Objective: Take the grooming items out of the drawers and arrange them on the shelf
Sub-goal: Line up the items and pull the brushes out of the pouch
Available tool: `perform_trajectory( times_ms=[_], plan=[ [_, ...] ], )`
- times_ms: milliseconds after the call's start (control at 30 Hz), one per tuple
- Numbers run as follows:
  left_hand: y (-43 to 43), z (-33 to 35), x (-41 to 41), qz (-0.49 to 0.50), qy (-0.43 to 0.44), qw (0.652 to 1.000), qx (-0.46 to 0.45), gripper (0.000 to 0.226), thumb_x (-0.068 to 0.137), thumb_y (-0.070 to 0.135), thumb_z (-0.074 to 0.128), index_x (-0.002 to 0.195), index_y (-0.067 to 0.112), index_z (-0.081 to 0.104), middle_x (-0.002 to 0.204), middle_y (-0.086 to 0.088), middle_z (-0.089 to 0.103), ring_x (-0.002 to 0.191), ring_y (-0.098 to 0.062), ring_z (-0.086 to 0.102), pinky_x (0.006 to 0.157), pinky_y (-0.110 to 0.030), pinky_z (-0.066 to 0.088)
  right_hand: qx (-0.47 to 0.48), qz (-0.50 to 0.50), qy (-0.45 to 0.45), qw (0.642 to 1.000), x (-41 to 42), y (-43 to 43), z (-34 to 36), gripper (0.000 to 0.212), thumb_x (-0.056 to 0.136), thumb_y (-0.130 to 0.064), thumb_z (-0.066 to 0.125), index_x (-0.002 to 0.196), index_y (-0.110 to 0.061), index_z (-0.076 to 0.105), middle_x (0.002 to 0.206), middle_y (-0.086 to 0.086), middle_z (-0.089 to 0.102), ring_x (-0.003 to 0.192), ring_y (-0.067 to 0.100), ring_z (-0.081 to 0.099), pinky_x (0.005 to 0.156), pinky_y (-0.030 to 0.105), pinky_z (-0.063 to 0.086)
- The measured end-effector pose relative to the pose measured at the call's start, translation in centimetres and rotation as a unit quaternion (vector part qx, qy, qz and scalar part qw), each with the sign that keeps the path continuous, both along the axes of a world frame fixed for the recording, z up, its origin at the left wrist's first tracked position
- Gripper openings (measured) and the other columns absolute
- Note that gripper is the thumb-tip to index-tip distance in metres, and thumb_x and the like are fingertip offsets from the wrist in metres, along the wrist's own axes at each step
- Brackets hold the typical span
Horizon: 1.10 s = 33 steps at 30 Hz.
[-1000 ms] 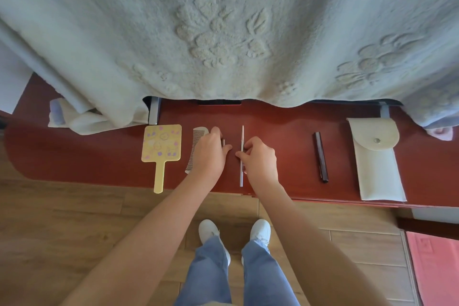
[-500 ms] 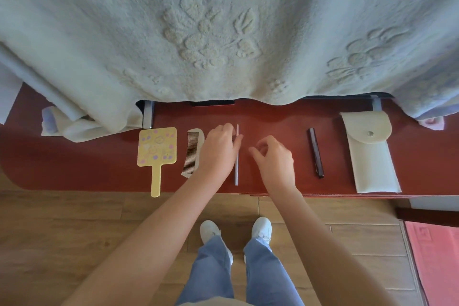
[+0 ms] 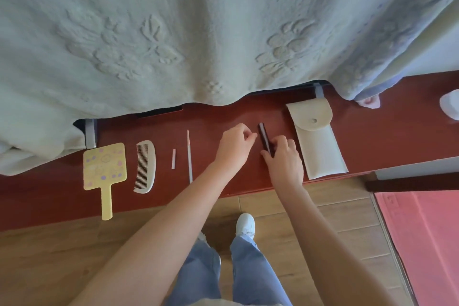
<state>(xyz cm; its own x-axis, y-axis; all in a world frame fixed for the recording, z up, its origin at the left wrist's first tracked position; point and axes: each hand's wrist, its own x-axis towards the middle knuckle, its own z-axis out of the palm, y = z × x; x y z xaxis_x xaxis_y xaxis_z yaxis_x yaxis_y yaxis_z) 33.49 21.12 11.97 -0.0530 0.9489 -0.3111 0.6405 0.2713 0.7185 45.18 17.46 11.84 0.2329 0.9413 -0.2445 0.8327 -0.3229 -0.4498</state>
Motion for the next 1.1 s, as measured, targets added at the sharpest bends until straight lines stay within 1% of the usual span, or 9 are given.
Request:
perform_trajectory(
  times_ms=[233,333,400,533,733,867,933,1033,1100],
  plan=[
    [1.7,-0.1,2.1,0.025,-0.024,0.998,-0.052,0.032,0.091,0.037,0.055,0.105,0.009,0.062,0.094,-0.005,0.064,0.088,-0.022,0.060,0.077,-0.032,0.046,-0.009,0.023,0.035,0.999,0.7,0.2,0.3,0.032,0.093,-0.025,0.054,0.123,-0.013,0.054,0.112,0.005,0.057,0.090,0.020,0.058,0.066,0.026,0.037],
    [2.1,0.2,2.0,-0.007,-0.083,0.993,-0.084,0.034,0.094,0.036,0.047,0.099,0.008,0.066,0.093,-0.003,0.066,0.084,-0.020,0.059,0.077,-0.032,0.045,-0.009,0.026,0.099,0.995,0.8,0.2,0.5,0.028,0.092,-0.025,0.054,0.116,-0.012,0.059,0.101,0.002,0.057,0.080,0.014,0.049,0.060,0.022,0.033],
    [1.9,0.9,1.8,-0.005,-0.145,0.984,-0.104,0.032,0.096,0.032,0.044,0.093,0.012,0.069,0.085,0.007,0.062,0.074,-0.009,0.053,0.071,-0.027,0.040,-0.014,0.017,0.150,0.988,0.7,0.2,0.8,0.022,0.091,-0.027,0.054,0.108,-0.013,0.060,0.092,-0.002,0.058,0.077,0.012,0.051,0.058,0.017,0.034],
    [1.2,1.8,0.5,0.004,-0.193,0.973,-0.127,0.029,0.098,0.032,0.039,0.086,0.017,0.061,0.077,0.011,0.051,0.068,-0.003,0.045,0.063,-0.022,0.035,-0.085,0.020,0.296,0.951,0.0,0.2,2.3,0.015,0.092,-0.026,0.055,0.104,-0.019,0.059,0.085,-0.005,0.068,0.073,0.005,0.061,0.063,0.018,0.046],
    [0.2,3.1,-2.6,0.066,-0.252,0.961,-0.098,0.035,0.100,0.031,0.034,0.075,0.022,0.056,0.080,0.005,0.050,0.067,-0.014,0.042,0.067,-0.030,0.033,-0.129,0.049,0.385,0.912,-2.5,0.0,4.0,0.023,0.097,-0.024,0.047,0.081,-0.019,0.063,0.056,-0.013,0.059,0.041,-0.001,0.045,0.044,0.011,0.033],
    [-0.6,3.6,-3.8,0.085,-0.268,0.957,-0.075,0.035,0.100,0.030,0.033,0.073,0.023,0.055,0.077,0.005,0.050,0.064,-0.014,0.043,0.066,-0.032,0.033,-0.122,0.070,0.395,0.908,-3.8,-0.4,4.9,0.029,0.097,-0.022,0.044,0.074,-0.020,0.061,0.049,-0.017,0.057,0.038,-0.001,0.042,0.042,0.011,0.032],
    [-1.0,3.4,-4.3,0.102,-0.265,0.957,-0.064,0.037,0.100,0.030,0.033,0.071,0.023,0.054,0.073,0.006,0.049,0.060,-0.011,0.043,0.061,-0.031,0.033,-0.122,0.088,0.377,0.914,-4.2,-0.7,5.0,0.030,0.096,-0.022,0.045,0.071,-0.019,0.061,0.057,-0.013,0.062,0.040,-0.001,0.044,0.043,0.011,0.033],
    [0.5,4.8,-7.0,0.202,-0.330,0.922,-0.003,0.040,0.101,0.024,0.033,0.066,0.019,0.050,0.063,0.004,0.040,0.048,-0.005,0.037,0.053,-0.025,0.027,-0.171,0.120,0.320,0.924,-4.3,-3.0,3.7,0.025,0.093,-0.025,0.050,0.076,-0.016,0.066,0.066,-0.007,0.068,0.051,0.004,0.049,0.050,0.016,0.039],
    [2.0,6.9,-9.4,0.189,-0.287,0.938,0.031,0.038,0.101,0.025,0.034,0.070,0.020,0.055,0.066,0.007,0.045,0.055,-0.003,0.040,0.056,-0.022,0.030,-0.172,0.080,0.304,0.934,-3.4,-4.6,2.7,0.021,0.091,-0.028,0.054,0.078,-0.018,0.068,0.072,-0.005,0.072,0.051,0.002,0.050,0.049,0.014,0.038]
  ],
)
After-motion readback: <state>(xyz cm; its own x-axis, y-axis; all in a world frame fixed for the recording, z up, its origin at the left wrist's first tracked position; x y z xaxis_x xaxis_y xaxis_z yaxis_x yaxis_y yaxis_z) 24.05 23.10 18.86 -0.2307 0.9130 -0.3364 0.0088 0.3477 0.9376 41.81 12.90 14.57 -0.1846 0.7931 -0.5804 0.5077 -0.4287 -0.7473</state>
